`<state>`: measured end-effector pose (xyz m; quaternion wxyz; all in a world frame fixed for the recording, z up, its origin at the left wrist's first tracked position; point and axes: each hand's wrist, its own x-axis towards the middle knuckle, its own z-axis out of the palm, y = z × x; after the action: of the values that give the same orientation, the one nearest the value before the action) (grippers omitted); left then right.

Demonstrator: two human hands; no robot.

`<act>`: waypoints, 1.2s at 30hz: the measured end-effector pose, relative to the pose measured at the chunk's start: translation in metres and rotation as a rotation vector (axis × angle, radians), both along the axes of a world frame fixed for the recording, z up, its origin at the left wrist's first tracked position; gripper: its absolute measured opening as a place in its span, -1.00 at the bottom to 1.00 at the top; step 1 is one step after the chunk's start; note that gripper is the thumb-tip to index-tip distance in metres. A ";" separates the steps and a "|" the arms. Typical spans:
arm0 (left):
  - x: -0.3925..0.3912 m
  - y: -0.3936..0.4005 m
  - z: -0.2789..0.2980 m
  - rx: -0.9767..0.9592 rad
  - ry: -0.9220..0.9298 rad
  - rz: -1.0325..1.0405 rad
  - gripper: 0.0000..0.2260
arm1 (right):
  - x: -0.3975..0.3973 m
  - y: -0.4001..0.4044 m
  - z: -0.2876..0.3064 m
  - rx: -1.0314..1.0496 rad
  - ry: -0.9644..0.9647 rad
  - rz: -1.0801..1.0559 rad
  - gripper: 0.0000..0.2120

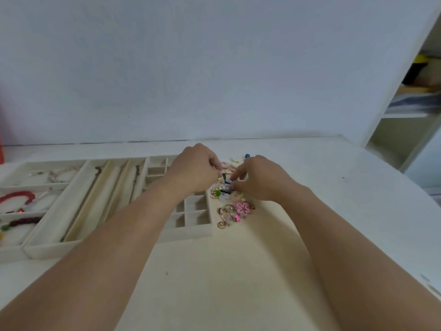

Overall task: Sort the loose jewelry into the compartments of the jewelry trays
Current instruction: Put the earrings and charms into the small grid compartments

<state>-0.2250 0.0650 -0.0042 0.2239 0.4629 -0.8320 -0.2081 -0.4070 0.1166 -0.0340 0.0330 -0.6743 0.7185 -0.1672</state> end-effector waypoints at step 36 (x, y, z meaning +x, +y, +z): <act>0.010 -0.001 0.018 0.224 0.457 -0.015 -0.86 | 0.009 0.000 -0.010 -0.106 0.069 -0.025 -0.82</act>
<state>-0.2147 0.0636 0.0134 0.3519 0.4194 -0.7351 -0.3999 -0.3980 0.1166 -0.0439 -0.0298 -0.6714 0.7178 -0.1820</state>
